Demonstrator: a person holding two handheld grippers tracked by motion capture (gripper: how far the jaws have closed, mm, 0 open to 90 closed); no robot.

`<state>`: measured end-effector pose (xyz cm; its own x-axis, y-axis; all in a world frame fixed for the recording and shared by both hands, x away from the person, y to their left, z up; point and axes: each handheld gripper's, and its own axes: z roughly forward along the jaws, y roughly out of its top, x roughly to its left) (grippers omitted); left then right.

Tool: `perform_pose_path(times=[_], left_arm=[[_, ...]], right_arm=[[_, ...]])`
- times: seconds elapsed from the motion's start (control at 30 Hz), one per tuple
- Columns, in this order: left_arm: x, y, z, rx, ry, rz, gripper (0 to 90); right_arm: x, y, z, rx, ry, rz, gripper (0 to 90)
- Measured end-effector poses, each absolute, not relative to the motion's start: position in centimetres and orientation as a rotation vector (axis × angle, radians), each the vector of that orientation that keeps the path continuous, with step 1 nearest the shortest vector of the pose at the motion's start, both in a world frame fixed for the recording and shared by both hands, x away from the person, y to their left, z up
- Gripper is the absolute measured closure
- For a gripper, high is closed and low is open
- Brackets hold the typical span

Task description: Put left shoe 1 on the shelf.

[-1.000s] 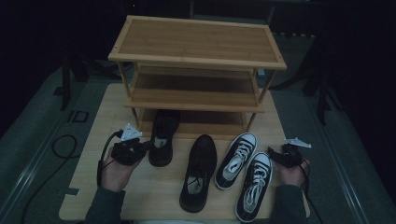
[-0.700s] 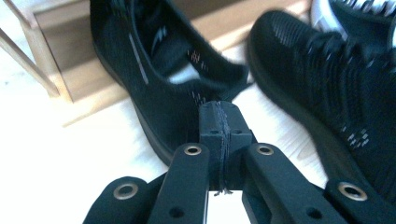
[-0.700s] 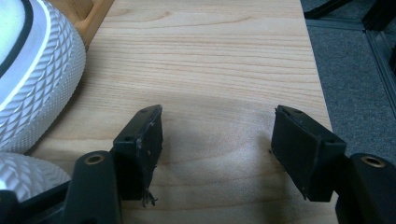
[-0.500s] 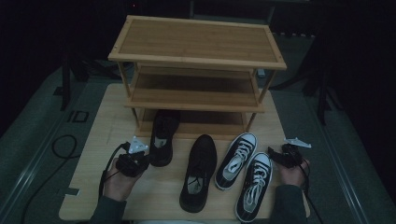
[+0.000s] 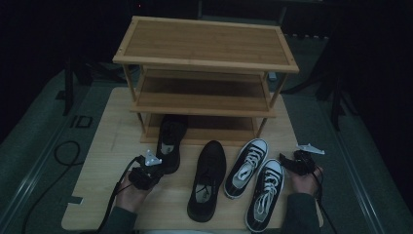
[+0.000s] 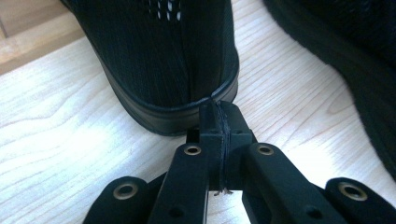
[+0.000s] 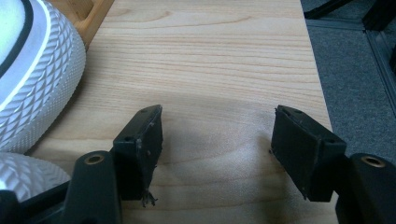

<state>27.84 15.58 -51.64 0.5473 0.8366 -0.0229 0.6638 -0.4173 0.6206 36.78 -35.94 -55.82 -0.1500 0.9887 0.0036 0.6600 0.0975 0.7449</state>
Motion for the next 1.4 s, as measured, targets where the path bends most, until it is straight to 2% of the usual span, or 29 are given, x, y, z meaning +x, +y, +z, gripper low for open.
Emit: perform_pose_path(times=[0.6, 0.83, 0.97, 1.4], left_arm=[[28.2, 14.7, -53.9, 2.263, 1.258, 0.340, 89.6], [28.4, 14.8, -53.8, 2.261, 1.275, 0.354, 89.8], [28.4, 14.6, -53.8, 2.267, 1.297, 0.406, 89.8], [30.2, 15.0, -52.8, 2.197, 1.321, 0.442, 89.8]], right_arm=[[36.8, -35.9, -55.8, 1.610, 1.870, 0.839, 33.7], [36.8, -35.9, -55.8, 1.610, 1.869, 0.839, 33.7], [36.8, -35.9, -55.8, 1.610, 1.869, 0.838, 33.7], [36.8, -35.9, -55.8, 1.610, 1.869, 0.838, 33.7]])
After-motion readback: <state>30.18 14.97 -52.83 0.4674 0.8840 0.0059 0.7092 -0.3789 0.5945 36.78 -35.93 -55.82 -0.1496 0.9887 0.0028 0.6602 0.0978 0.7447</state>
